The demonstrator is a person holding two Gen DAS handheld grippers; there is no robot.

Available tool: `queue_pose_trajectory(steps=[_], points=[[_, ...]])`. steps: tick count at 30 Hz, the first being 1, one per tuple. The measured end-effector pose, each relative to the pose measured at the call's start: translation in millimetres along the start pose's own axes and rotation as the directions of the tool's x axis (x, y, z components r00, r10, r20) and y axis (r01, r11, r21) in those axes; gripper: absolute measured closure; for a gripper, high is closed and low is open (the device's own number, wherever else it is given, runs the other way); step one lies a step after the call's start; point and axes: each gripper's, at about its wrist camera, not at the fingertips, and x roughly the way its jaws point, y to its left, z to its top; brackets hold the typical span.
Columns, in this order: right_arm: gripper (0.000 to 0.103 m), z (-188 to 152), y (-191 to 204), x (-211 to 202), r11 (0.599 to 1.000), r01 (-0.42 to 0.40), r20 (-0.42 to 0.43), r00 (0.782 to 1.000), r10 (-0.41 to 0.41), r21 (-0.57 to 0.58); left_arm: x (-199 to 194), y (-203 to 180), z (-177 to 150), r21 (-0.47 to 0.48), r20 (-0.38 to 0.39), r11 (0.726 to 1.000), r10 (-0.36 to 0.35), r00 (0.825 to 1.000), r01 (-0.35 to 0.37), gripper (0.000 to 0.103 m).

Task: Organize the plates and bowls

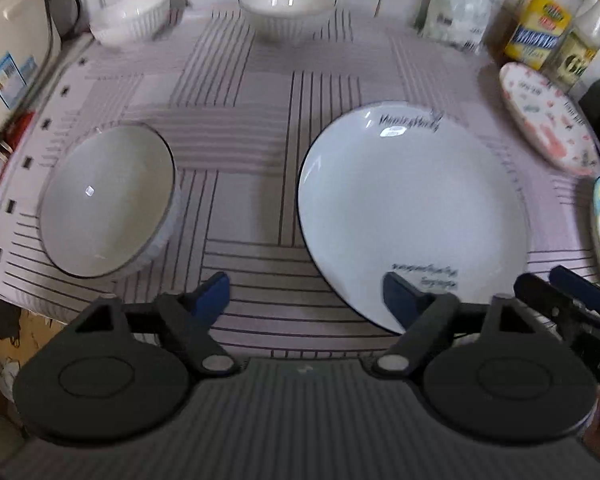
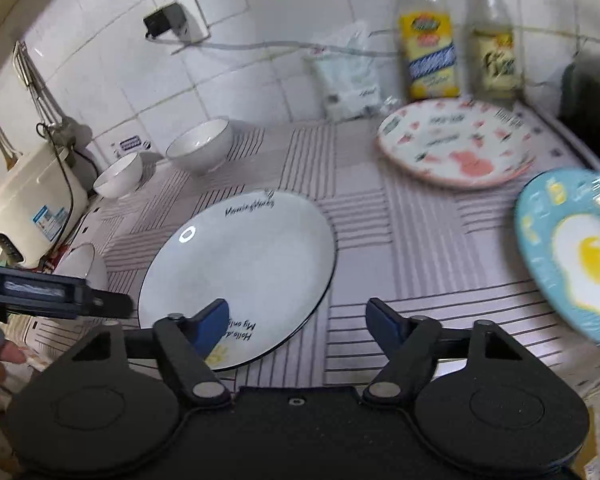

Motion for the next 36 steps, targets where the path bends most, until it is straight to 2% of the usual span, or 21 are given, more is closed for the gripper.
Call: queue_pose_trajectory(steps=[3,6,7,8,9,13,16,21,25,30,36], points=[[0.047,-3,-4,20,0.999,-0.028,-0.029,0.999,0.030,0.037,16,6,0,-0.009,-0.016,1.000,-0.025,1.000,0.025,0.041],[0.063,-3,-11,32,0.995,-0.039,-0.041,0.998,0.043,0.095,22,12,-3,-0.025,-0.012,0.995,-0.093,0.996,0.093,0.053],[0.076,-2,-13,34,0.994,-0.041,-0.041,0.998,0.045,0.105,24,14,-2,-0.030,-0.014,0.993,-0.117,0.993,0.117,0.055],[0.083,-2,-15,36,0.993,-0.043,-0.042,0.998,0.048,0.109,25,18,-3,-0.042,-0.016,0.989,-0.145,0.989,0.145,0.061],[0.084,-2,-15,38,0.994,-0.031,-0.043,0.998,0.036,0.108,26,20,-3,-0.051,-0.014,0.985,-0.169,0.986,0.168,0.068],[0.084,-4,-21,39,0.992,-0.054,-0.035,0.998,0.059,0.113,31,22,-2,-0.060,-0.017,0.973,-0.225,0.974,0.224,0.081],[0.084,-4,-25,40,0.989,-0.073,-0.036,0.996,0.078,0.126,38,18,0,-0.062,-0.020,0.968,-0.244,0.970,0.242,0.081],[0.082,-6,-37,51,0.976,-0.136,-0.039,0.989,0.145,0.172,37,14,-2,-0.042,-0.009,0.973,-0.227,0.974,0.226,0.081],[0.082,-3,-30,52,0.987,-0.126,-0.053,0.990,0.132,0.097,36,11,4,-0.019,-0.039,0.976,-0.218,0.975,0.217,0.079],[0.081,3,-26,50,0.991,-0.126,-0.056,0.990,0.128,0.038,30,2,9,0.036,-0.002,0.978,-0.204,0.979,0.204,0.078],[0.080,18,-26,55,0.993,-0.114,-0.019,0.993,0.114,0.007,27,0,27,0.036,0.032,0.977,-0.213,0.977,0.212,0.078]])
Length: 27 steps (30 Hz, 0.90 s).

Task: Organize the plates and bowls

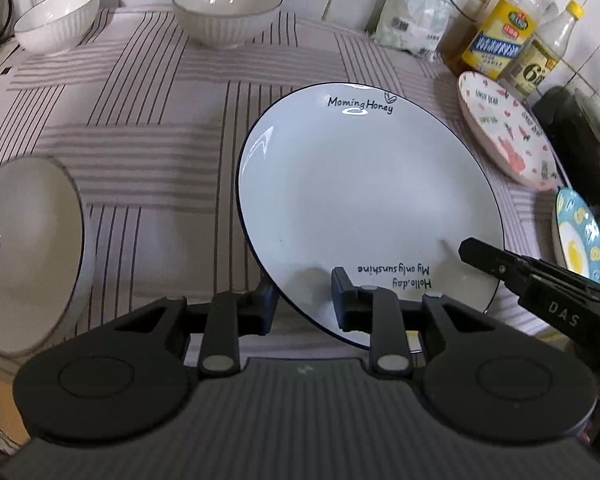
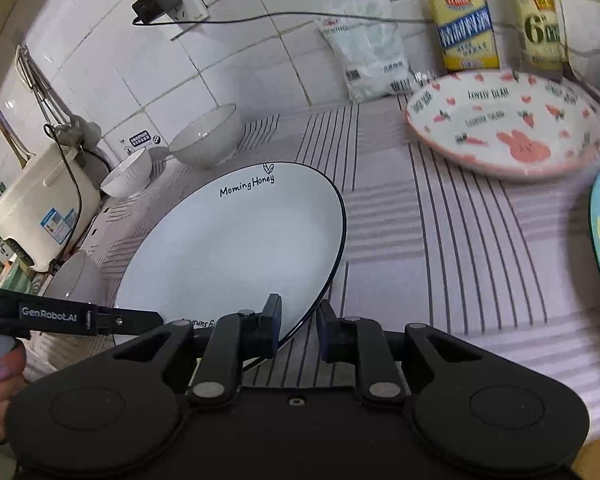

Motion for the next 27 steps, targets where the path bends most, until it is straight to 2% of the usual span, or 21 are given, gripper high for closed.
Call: queue_pose_trajectory(steps=[11,20,24,27], points=[[0.079,46,-6,17,0.999,0.021,0.054,0.998,-0.018,-0.049,23,-4,46,0.008,-0.010,0.998,-0.058,0.998,0.059,0.073],[0.078,63,-15,38,0.996,0.063,0.054,0.997,-0.060,-0.067,48,-14,75,0.070,-0.034,0.995,-0.067,0.997,0.069,0.072],[0.078,69,-23,43,0.996,0.081,0.054,0.995,-0.079,-0.044,56,-18,82,0.066,-0.034,0.996,-0.052,0.998,0.055,0.072],[0.078,71,-22,49,0.993,0.099,0.052,0.994,-0.096,-0.067,67,-16,84,0.055,-0.045,0.998,-0.041,0.998,0.044,0.071]])
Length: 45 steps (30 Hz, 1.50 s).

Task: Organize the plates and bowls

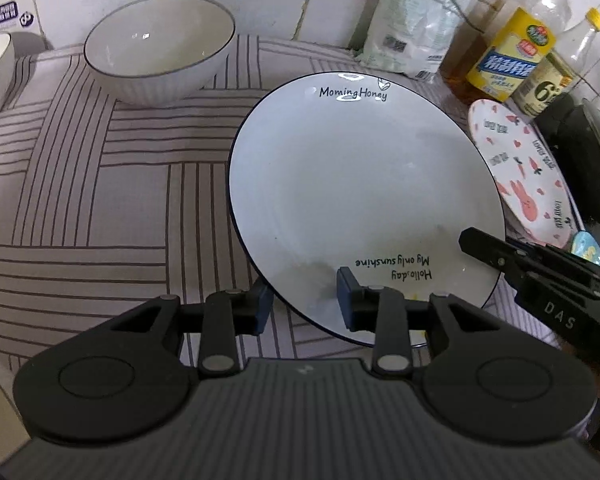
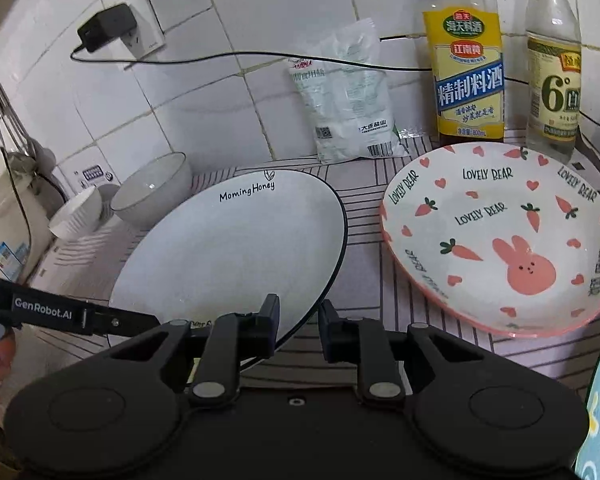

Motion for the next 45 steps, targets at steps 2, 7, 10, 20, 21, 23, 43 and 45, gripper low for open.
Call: queue_pose_trajectory(steps=[2,7,10,20,21,23,43,45], points=[[0.078,-1,0,6,1.000,0.011,-0.006,1.000,-0.011,-0.006,3,-2,-1,0.016,-0.001,1.000,0.005,1.000,-0.005,0.071],[0.076,-7,3,14,0.998,0.057,-0.018,0.998,-0.057,-0.002,-3,-11,-7,0.058,0.008,0.998,0.038,0.999,-0.039,0.067],[0.075,-8,9,3,0.996,0.082,-0.014,0.997,-0.082,-0.028,-13,-17,-13,0.057,0.006,0.997,0.044,0.999,-0.044,0.061],[0.059,-16,18,-76,0.993,0.108,0.028,0.994,-0.106,-0.055,-59,-38,-36,0.058,0.023,0.995,0.083,0.996,-0.084,0.043],[0.058,-17,18,-83,0.992,0.114,0.033,0.993,-0.112,-0.058,-63,-40,-39,0.057,0.028,0.995,0.084,0.996,-0.086,0.043],[0.056,-19,18,-95,0.990,0.126,0.043,0.991,-0.123,-0.058,-73,-42,-43,0.055,0.038,0.995,0.085,0.996,-0.087,0.041],[0.050,-31,15,-169,0.970,0.235,0.172,0.960,-0.223,-0.056,-117,-85,-50,0.120,0.167,0.993,-0.022,0.986,0.002,0.020],[0.049,-28,10,-171,0.967,0.247,0.184,0.955,-0.234,-0.055,-113,-96,-43,0.158,0.176,0.987,-0.051,0.983,0.022,0.016]])
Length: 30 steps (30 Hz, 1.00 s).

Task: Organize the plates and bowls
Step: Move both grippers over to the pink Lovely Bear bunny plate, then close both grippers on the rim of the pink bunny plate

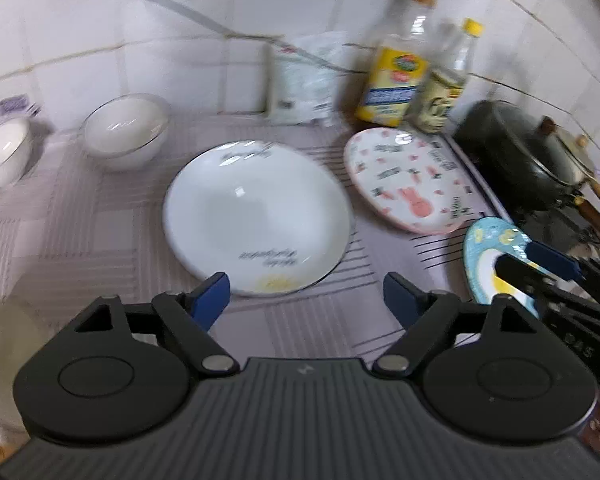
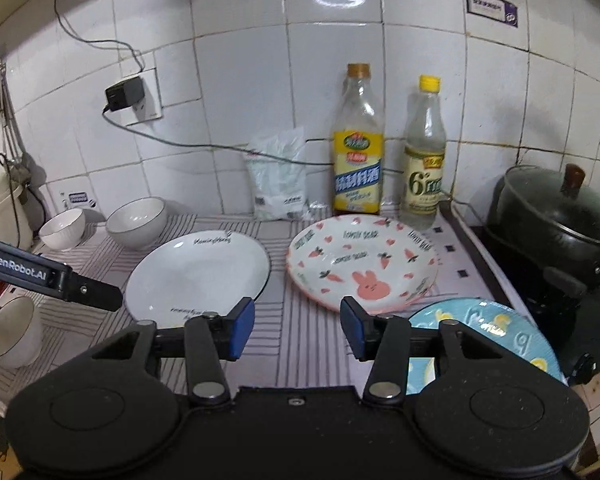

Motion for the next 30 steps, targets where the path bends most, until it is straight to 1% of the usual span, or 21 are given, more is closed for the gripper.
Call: queue_pose_trajectory(steps=[3,5,6,8,11,13,16,19,20,22,25,26,27,28,29,30], points=[[0.046,3,-9,6,0.999,0.035,0.015,0.999,-0.034,-0.019,11,-16,14,0.061,0.024,0.998,-0.028,0.999,0.026,0.010],[0.046,6,-16,14,0.997,0.071,0.024,0.997,-0.070,-0.030,22,-25,23,0.103,0.039,0.994,-0.047,0.998,0.042,0.008],[0.044,7,-21,18,0.996,0.083,0.031,0.996,-0.082,-0.030,29,-30,29,0.117,0.045,0.992,-0.049,0.998,0.044,0.007],[0.042,9,-34,30,0.994,0.106,0.040,0.994,-0.105,-0.015,46,-35,41,0.117,0.050,0.991,-0.063,0.997,0.057,0.003],[0.042,10,-53,55,0.991,0.133,0.035,0.990,-0.134,0.014,78,-40,56,0.105,0.022,0.990,-0.092,0.995,0.089,0.003],[0.042,11,-66,76,0.987,0.157,0.008,0.987,-0.158,0.019,103,-46,65,0.112,0.004,0.990,-0.081,0.997,0.080,0.003],[0.042,13,-85,106,0.981,0.188,-0.031,0.982,-0.187,0.040,139,-56,77,0.179,-0.028,0.982,-0.054,0.998,0.058,0.004],[0.042,15,-104,135,0.978,0.194,-0.080,0.979,-0.187,0.080,168,-68,87,0.269,-0.037,0.959,-0.080,0.996,0.087,0.005],[0.042,14,-108,141,0.979,0.185,-0.089,0.980,-0.178,0.086,178,-71,92,0.284,-0.048,0.955,-0.076,0.996,0.086,0.006],[0.043,14,-116,155,0.981,0.171,-0.100,0.982,-0.162,0.093,193,-73,100,0.281,-0.074,0.956,-0.070,0.995,0.088,0.007],[0.043,13,-123,170,0.985,0.142,-0.120,0.984,-0.130,0.098,216,-66,114,0.225,-0.131,0.969,-0.072,0.989,0.100,0.008],[0.043,13,-124,173,0.986,0.136,-0.124,0.984,-0.124,0.095,221,-63,117,0.205,-0.149,0.974,-0.068,0.987,0.099,0.009],[0.043,14,-125,176,0.987,0.129,-0.127,0.985,-0.117,0.093,227,-60,120,0.190,-0.170,0.977,-0.068,0.983,0.101,0.016],[0.045,14,-126,178,0.988,0.122,-0.131,0.985,-0.109,0.097,232,-58,122,0.180,-0.187,0.978,-0.071,0.980,0.105,0.020],[0.048,15,-129,181,0.987,0.115,-0.136,0.986,-0.099,0.111,238,-56,123,0.174,-0.211,0.978,-0.076,0.975,0.114,0.030],[0.051,15,-132,184,0.986,0.104,-0.144,0.986,-0.085,0.130,242,-55,123,0.172,-0.230,0.978,-0.078,0.970,0.120,0.042]])
